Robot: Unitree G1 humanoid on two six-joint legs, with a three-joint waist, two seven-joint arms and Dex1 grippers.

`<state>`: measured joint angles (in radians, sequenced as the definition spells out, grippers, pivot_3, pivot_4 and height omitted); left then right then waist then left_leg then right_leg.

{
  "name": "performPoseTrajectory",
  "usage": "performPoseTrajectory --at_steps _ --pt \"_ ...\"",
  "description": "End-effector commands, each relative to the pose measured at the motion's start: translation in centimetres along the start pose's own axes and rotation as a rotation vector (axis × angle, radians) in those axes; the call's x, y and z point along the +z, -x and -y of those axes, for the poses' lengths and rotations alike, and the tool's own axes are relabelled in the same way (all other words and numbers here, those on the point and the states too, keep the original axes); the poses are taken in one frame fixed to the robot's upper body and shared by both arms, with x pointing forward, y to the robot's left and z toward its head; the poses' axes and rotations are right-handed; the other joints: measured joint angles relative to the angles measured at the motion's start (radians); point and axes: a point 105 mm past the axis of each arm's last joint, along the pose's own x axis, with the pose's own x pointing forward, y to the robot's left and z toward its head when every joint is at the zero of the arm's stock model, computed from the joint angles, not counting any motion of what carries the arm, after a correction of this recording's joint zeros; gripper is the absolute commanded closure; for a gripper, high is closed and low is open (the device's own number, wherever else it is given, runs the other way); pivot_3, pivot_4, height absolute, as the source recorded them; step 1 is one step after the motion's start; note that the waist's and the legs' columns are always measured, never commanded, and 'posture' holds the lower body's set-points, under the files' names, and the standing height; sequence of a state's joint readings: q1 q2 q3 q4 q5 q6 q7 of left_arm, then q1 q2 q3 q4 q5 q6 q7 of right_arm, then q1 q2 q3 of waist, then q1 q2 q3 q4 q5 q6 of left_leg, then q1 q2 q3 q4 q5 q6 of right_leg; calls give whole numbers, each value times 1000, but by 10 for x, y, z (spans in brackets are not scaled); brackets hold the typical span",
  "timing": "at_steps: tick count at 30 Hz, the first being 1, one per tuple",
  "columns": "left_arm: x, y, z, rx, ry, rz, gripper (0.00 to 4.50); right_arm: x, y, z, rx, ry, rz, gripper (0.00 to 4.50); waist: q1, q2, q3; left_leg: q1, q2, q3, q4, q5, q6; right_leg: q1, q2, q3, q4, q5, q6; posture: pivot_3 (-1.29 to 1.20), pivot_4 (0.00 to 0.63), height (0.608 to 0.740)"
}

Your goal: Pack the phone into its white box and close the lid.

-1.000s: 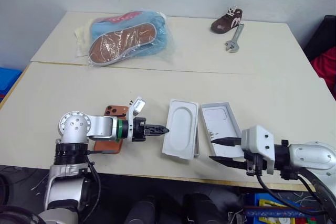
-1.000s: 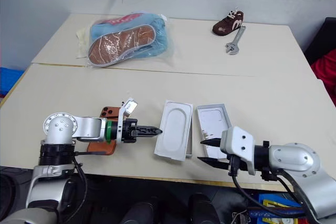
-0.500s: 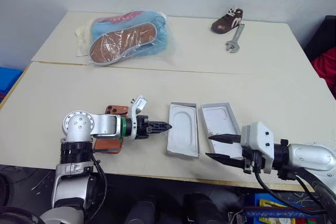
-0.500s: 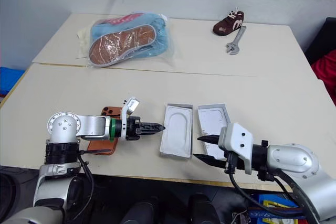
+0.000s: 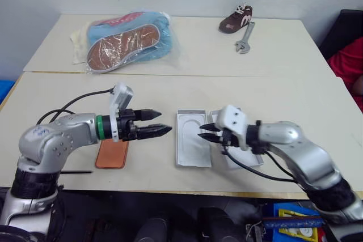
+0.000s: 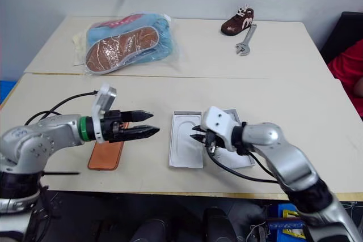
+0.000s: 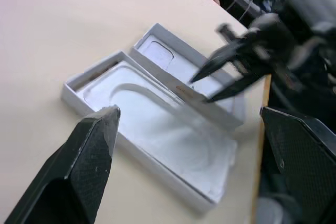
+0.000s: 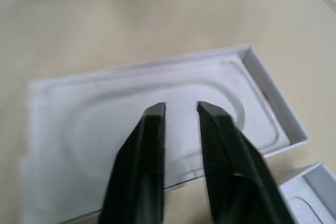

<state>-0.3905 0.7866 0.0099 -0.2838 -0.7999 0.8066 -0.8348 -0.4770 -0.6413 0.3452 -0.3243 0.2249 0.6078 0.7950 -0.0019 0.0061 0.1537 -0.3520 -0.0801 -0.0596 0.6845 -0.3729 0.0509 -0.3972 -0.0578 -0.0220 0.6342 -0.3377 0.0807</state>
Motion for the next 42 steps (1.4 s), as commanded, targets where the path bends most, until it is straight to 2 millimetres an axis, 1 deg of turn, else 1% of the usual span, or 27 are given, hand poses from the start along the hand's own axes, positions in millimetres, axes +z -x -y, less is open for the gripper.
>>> performPoseTrajectory --at_steps 1,2,5,6,8,12,15,19,21,23,24,27,28,29,33,35,37,39,40,42 --pt "-7 1 6 -30 -323 -68 0 -3 -21 8 -14 99 -41 4484 0 1 1 0 0 0 0 0 0 -1 0 0 1 0 0 0 150 740" --pt "-10 1 6 -33 -362 -82 0 -5 -26 10 -14 115 -53 4484 2 1 1 -1 0 0 0 0 0 -1 0 0 1 0 0 0 150 740" --pt "-12 0 8 -48 -384 -73 0 -10 -35 15 -22 127 -71 4484 2 0 1 -3 -2 -2 0 0 0 -4 -1 0 4 0 0 0 150 740" --pt "-11 -2 9 -44 -384 -62 0 -13 -39 21 -40 148 -84 4484 0 0 1 -3 -3 -2 0 0 1 -6 -2 1 7 0 0 0 150 740" --pt "-10 -3 10 -39 -374 -47 0 -13 -45 35 -97 163 -84 4484 -2 0 1 -3 -4 -2 0 0 1 -8 -3 1 10 0 0 0 150 740" --pt "-13 -2 10 -40 -349 -50 0 -3 -47 46 -123 169 -46 4484 -4 0 1 -3 -4 -2 0 1 2 -9 -3 1 12 0 0 0 150 740" --pt "-15 -1 9 -39 -322 -48 0 -3 -46 48 -118 190 -49 4484 -5 0 1 -3 -4 -2 0 1 2 -10 -3 1 14 0 0 0 150 740" --pt "-14 -5 10 -60 -276 -33 0 6 -40 37 -56 180 3 4484 -5 0 1 -3 -4 -2 0 1 2 -10 -3 2 14 0 0 0 150 740" --pt "-16 -5 10 -73 -261 -38 0 13 -31 28 -16 142 37 4484 -5 0 1 -4 -4 -2 0 1 2 -11 -3 2 16 0 0 0 150 740" --pt "-17 -6 10 -85 -250 -41 0 12 -22 16 29 116 35 4484 -1 0 1 -4 -4 -3 0 1 2 -12 -3 2 19 0 0 0 150 740" --pt "-18 -6 11 -90 -246 -43 0 7 -20 10 49 116 11 4484 0 0 1 -4 -4 -4 0 1 2 -12 -3 2 19 0 0 0 150 740" --pt "-20 -7 10 -102 -234 -47 0 -20 -21 -4 53 133 -94 4484 1 0 1 -4 -4 -5 0 1 2 -11 -3 2 19 0 0 0 150 740" --pt "-22 -6 8 -99 -232 -53 0 -25 -22 -5 34 131 -106 4484 1 0 1 -4 -4 -5 0 1 2 -11 -3 3 19 0 0 0 150 740" --pt "-24 -4 4 -87 -230 -64 0 -25 -22 -5 8 115 -99 4484 0 0 1 -4 -5 -5 0 1 2 -11 -3 3 19 0 0 0 150 740" --pt "-31 20 -12 -11 -169 -107 0 -4 -14 -5 -47 30 11 4484 -3 0 1 -4 -4 -5 0 1 1 -12 -2 3 19 0 0 0 150 740" --pt "-35 38 -16 20 -88 -117 0 12 -9 -8 -38 25 86 4484 -4 -1 1 -4 -4 -5 0 1 1 -12 -2 3 19 0 0 0 150 740" --pt "-42 61 -18 67 40 -137 0 30 -5 -15 5 23 162 4484 -6 0 2 -4 -4 -5 -1 1 1 -13 -2 3 19 0 0 0 150 740" --pt "-50 93 -19 133 199 -151 0 42 -7 -23 64 60 199 4484 -12 0 2 -4 -4 -5 -2 1 1 -13 -2 4 19 0 0 0 150 740" --pt "-56 112 -19 182 289 -158 0 46 -13 -26 94 82 205 4484 -17 0 2 -4 -4 -6 -2 1 1 -13 -2 4 20 0 0 0 150 740" --pt "-62 135 -20 256 394 -157 0 51 -23 -29 130 104 207 4484 -23 0 2 -4 -4 -7 -2 1 1 -13 -2 4 20 0 0 0 150 740"
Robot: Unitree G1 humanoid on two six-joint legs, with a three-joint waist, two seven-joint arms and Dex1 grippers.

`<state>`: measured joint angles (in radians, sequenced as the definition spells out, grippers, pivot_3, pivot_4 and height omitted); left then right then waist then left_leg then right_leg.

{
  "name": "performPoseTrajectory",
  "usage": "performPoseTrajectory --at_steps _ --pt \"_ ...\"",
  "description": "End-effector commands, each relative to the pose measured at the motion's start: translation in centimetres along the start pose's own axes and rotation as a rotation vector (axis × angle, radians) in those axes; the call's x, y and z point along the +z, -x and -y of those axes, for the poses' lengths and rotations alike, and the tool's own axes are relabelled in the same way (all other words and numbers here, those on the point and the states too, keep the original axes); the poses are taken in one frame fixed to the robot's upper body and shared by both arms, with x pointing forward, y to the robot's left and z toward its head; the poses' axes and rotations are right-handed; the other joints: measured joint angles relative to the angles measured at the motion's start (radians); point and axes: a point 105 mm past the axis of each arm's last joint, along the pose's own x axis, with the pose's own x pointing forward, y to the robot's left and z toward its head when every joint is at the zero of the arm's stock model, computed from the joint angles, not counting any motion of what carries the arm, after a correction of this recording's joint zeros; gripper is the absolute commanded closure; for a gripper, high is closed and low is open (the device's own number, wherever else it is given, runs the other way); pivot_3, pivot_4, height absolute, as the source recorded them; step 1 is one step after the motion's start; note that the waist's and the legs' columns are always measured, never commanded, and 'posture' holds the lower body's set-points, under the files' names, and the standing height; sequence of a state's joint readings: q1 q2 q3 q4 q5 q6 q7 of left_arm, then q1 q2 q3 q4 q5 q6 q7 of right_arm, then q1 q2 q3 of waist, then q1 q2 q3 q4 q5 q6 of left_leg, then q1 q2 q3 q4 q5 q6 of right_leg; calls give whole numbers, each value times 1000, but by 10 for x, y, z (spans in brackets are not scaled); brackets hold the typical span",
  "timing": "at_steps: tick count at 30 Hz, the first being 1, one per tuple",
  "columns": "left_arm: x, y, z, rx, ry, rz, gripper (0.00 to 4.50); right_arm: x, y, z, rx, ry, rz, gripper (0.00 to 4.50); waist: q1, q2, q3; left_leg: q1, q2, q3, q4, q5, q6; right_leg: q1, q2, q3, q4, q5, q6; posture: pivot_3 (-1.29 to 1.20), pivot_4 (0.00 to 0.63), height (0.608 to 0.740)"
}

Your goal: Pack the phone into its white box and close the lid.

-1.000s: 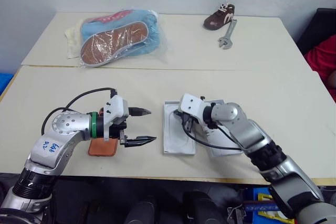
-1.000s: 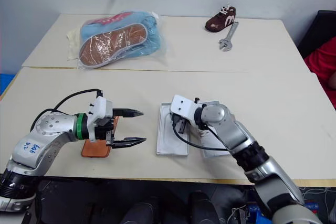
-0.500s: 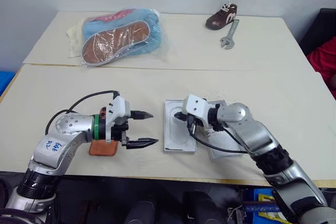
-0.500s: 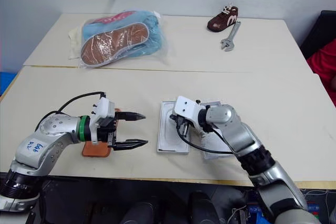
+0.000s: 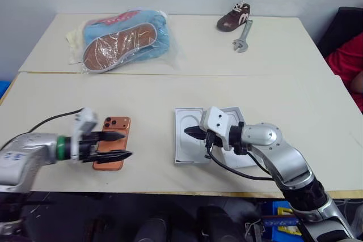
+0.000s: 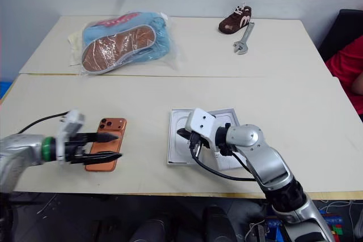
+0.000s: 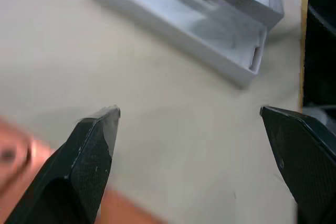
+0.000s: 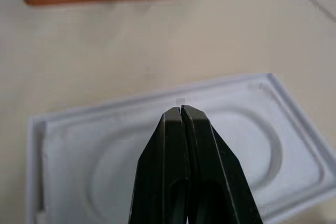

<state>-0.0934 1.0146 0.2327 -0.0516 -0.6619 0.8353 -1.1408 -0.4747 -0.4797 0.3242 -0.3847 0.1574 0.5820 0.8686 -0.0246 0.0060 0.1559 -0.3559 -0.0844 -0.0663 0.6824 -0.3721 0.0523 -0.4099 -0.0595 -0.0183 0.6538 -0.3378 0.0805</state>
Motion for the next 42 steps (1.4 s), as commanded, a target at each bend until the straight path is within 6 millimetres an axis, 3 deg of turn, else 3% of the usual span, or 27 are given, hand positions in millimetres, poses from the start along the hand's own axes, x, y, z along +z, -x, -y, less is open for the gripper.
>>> performPoseTrajectory --at_steps 1,6,14,19,22,26,31,33,38,42 --pt "-3 37 -11 104 175 43 0 14 -20 -8 86 59 43 4484 -1 0 0 0 0 -1 0 0 0 0 0 0 0 0 0 0 150 740" --pt "-15 54 -31 274 387 14 0 16 -59 -19 216 118 15 4484 -1 0 0 0 -4 -6 0 0 0 -1 -1 3 3 0 0 0 150 740" --pt "-34 -4 -22 247 523 -156 0 1 -108 -38 352 231 -116 4484 4 8 0 3 -13 -28 1 0 2 -2 -2 6 10 1 -2 0 150 740" --pt "-61 -32 -12 204 532 -285 0 -6 -125 -42 371 321 -178 4484 9 24 -13 5 -20 -38 0 1 4 0 -5 9 16 2 -2 0 150 740" --pt "-67 -51 -7 168 551 -322 0 -6 -134 -42 363 332 -194 4484 9 35 -20 12 -23 -38 -3 2 5 6 -6 13 17 2 -2 0 150 740" --pt "-68 -77 3 108 582 -342 0 -4 -140 -39 347 323 -192 4484 25 45 -29 34 -26 -39 -18 5 8 24 -5 25 8 1 -2 0 150 740" --pt "-48 -93 27 -108 689 -222 0 -7 -135 -34 331 275 -187 4484 28 52 -39 40 -30 -56 -20 4 8 33 -3 28 8 1 -2 0 150 740" --pt "-38 -92 30 -179 726 -139 0 -10 -131 -30 316 256 -192 4484 31 51 -39 39 -32 -63 -20 4 8 34 -3 28 9 1 -2 0 150 740" --pt "-17 -80 27 -258 765 -5 0 -15 -123 -25 294 222 -192 4484 21 34 -36 35 -33 -76 -21 4 8 31 -2 27 9 1 -2 0 150 740" --pt "-12 -71 14 -186 769 27 912 -14 -112 -16 253 213 -171 4500 17 29 -35 29 -35 -88 -21 3 7 26 -1 25 11 1 -2 0 150 740"
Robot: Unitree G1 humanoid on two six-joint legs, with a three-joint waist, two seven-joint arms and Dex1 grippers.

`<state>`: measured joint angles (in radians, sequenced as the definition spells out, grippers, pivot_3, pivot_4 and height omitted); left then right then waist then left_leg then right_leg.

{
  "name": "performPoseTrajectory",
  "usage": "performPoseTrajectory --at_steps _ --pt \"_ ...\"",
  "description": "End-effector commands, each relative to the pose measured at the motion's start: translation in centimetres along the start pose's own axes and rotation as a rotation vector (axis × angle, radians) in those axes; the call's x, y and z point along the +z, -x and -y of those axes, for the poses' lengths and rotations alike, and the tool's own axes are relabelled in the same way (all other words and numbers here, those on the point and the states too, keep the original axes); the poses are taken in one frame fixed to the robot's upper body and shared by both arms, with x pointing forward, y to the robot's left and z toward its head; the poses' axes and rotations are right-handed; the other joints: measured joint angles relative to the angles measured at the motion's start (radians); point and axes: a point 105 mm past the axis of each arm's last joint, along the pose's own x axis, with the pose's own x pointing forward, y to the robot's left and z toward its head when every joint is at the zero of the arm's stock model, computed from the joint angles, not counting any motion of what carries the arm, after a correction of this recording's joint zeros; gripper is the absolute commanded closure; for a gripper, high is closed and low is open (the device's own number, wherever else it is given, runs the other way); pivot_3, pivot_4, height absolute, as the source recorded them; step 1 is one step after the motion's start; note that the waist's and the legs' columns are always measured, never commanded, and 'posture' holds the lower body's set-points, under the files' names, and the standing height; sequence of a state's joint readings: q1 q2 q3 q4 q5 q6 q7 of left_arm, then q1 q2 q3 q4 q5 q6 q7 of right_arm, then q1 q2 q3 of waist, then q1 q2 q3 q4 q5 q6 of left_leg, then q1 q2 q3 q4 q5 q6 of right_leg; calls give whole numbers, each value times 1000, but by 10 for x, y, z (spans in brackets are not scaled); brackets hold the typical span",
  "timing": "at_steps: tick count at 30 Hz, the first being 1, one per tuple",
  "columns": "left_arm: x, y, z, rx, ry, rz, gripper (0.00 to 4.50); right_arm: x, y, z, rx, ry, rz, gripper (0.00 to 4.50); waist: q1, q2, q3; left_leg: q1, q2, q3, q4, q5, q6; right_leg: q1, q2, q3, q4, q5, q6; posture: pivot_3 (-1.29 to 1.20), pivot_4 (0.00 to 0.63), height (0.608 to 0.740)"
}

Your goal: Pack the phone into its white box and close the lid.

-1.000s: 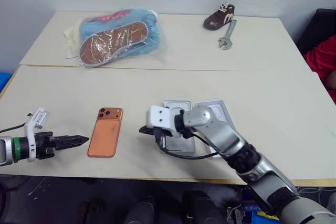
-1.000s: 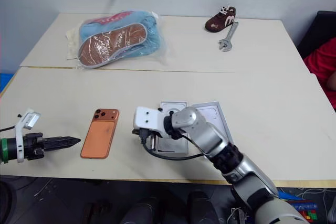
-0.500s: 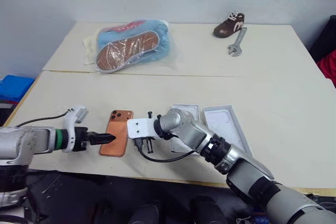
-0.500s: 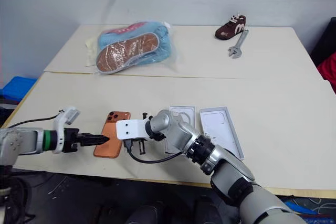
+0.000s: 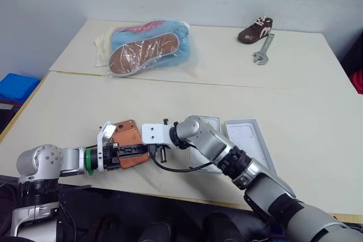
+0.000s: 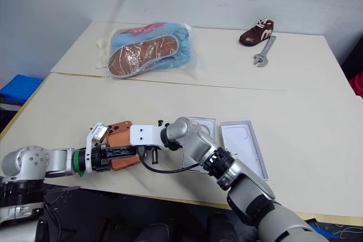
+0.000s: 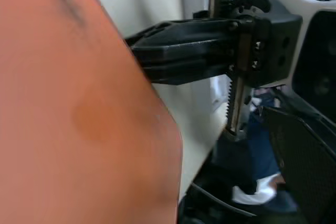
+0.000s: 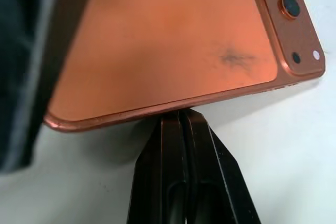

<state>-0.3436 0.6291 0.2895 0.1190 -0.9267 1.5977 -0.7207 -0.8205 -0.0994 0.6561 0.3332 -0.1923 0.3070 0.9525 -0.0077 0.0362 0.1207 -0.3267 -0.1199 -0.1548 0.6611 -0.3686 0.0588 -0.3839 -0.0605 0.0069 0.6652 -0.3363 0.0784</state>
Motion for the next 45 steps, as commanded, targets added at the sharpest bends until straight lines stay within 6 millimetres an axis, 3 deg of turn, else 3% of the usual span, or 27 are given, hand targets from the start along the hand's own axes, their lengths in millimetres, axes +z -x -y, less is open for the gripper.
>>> performPoseTrajectory --at_steps 1,8,12,15,18,22,29,35,39,45 --pt "3 9 0 21 10 18 1209 2 17 6 -49 -10 42 4500 -1 -3 -1 -2 -1 -2 0 0 0 -3 0 0 1 0 0 0 150 740" --pt "11 31 4 62 -23 65 3323 14 55 1 -65 -22 144 4500 -30 -20 8 -9 -15 -28 2 -1 -1 -16 -3 -1 9 0 0 0 150 740" --pt "14 36 22 6 -94 64 4406 23 94 5 -129 -39 230 4500 -45 -23 10 -13 -29 -54 3 -2 -2 -29 -6 -1 8 0 0 0 150 740" --pt "4 25 50 -76 -225 -32 4396 20 140 4 -204 -137 280 4500 -44 -27 14 -13 -31 -54 3 -2 -2 -30 -7 -1 6 0 0 0 150 740" --pt "-3 10 69 -160 -291 -108 4396 11 173 -10 -206 -248 263 3890 -26 -25 15 -14 -32 -54 4 -2 -1 -30 -8 0 2 0 0 0 150 740" --pt "-12 -33 78 -224 -301 -220 4396 -9 209 -38 -229 -313 153 2424 8 -23 18 -15 -33 -54 4 -2 -1 -28 -8 2 -5 0 0 0 150 740" --pt "-8 -98 80 -242 -201 -270 4396 -25 229 -60 -320 -389 67 24 33 -34 24 -22 -33 -47 14 -2 0 -30 -8 2 -6 0 1 0 150 740" --pt "-5 -134 73 -145 -147 -293 4396 -35 234 -58 -447 -420 37 0 34 -37 26 -26 -33 -37 23 -2 -1 -32 -9 1 -6 1 2 0 150 740" --pt "-3 -143 76 -134 -143 -307 4396 -37 234 -58 -483 -433 36 0 35 -37 26 -26 -33 -31 23 -1 -1 -33 -10 1 -6 1 3 0 150 740" --pt "6 -149 82 -125 -160 -306 2517 -38 233 -59 -505 -451 46 0 35 -38 27 -26 -32 -26 23 -1 -1 -36 -11 1 -5 1 3 0 150 740"
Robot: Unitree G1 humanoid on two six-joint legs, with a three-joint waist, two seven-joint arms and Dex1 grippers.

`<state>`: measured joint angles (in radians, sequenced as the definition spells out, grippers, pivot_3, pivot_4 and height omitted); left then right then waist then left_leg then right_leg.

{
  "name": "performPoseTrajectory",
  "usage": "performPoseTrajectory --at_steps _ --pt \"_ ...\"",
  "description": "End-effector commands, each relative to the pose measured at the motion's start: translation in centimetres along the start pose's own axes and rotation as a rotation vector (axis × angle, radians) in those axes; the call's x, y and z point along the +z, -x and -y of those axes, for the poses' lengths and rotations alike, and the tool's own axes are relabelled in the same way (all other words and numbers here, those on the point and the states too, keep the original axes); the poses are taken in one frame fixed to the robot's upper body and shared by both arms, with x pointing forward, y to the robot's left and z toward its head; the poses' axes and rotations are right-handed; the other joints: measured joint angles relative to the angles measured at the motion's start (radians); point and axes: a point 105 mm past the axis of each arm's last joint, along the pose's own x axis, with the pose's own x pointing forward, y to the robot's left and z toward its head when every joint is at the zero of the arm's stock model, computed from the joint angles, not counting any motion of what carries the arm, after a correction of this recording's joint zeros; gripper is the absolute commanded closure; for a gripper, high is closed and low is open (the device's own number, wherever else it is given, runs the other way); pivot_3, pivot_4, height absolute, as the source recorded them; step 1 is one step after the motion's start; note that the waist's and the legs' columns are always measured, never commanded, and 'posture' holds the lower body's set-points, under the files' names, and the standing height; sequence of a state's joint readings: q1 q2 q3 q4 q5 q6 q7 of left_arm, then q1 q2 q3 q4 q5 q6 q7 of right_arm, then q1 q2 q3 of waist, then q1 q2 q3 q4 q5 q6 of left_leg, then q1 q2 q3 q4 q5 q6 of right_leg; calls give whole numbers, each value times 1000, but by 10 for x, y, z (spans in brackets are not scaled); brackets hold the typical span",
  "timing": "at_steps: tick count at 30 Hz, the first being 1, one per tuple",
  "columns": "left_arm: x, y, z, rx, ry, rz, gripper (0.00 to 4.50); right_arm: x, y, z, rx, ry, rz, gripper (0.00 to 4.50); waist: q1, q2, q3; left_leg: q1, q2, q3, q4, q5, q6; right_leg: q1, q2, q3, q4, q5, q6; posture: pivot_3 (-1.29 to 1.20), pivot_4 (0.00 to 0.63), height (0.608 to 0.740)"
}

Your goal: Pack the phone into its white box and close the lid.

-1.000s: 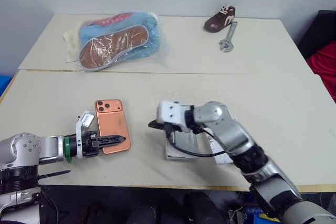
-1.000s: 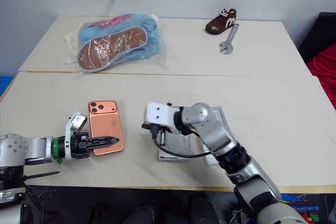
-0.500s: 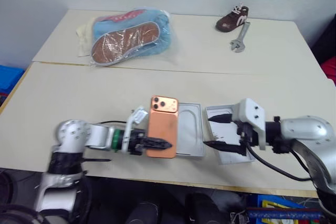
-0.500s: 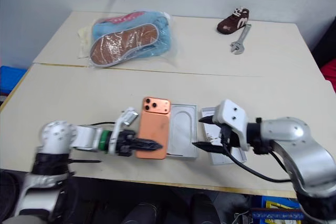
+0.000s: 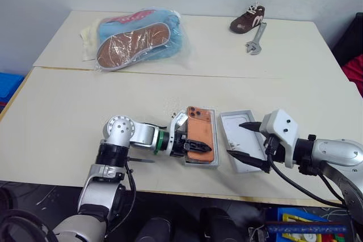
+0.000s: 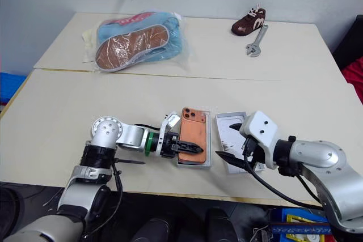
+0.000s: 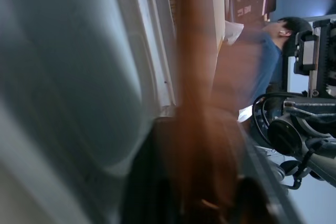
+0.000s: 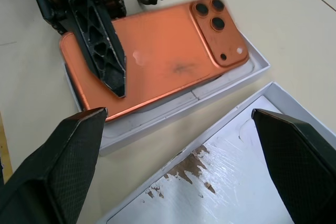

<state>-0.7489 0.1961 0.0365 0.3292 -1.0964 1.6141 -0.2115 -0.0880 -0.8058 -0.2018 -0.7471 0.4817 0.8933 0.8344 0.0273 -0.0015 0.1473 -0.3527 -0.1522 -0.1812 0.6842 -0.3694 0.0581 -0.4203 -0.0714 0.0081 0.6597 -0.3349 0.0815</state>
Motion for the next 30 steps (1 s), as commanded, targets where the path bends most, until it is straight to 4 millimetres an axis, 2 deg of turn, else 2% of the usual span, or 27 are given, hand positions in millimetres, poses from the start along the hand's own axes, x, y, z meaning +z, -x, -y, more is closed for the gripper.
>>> performPoseTrajectory --at_steps 1,4,8,16,20,26,30 --pt "10 2 14 -37 -49 14 2214 9 3 -4 -10 30 38 0 0 0 0 0 0 0 0 0 0 0 0 0 0 0 0 0 150 740" --pt "13 6 21 -54 -79 13 1247 8 3 -4 -16 27 37 0 -1 0 0 0 0 1 0 0 0 -1 0 0 1 0 0 0 150 740" --pt "7 17 35 -68 -191 -36 29 7 3 -6 -18 22 38 0 -3 0 0 0 1 3 0 0 0 -3 0 0 2 0 0 0 150 740" --pt "-13 30 46 22 -445 -117 29 -4 2 2 -101 -22 -35 0 -2 0 0 -1 0 4 0 0 0 -5 0 0 2 0 0 0 150 740" --pt "-14 40 45 57 -553 -82 29 -9 -2 4 -164 -73 -84 0 -2 0 0 0 0 5 0 0 0 -6 0 0 2 0 0 0 150 740" --pt "-18 70 32 146 -661 -97 29 -18 -12 0 -219 -187 -121 0 -4 0 0 0 1 6 -2 0 -1 -6 0 0 2 0 0 0 150 740" --pt "-21 98 46 93 -853 -56 29 -25 -21 4 -275 -261 -134 0 -5 1 1 0 1 7 -3 0 -1 -7 0 0 1 0 0 0 150 740"
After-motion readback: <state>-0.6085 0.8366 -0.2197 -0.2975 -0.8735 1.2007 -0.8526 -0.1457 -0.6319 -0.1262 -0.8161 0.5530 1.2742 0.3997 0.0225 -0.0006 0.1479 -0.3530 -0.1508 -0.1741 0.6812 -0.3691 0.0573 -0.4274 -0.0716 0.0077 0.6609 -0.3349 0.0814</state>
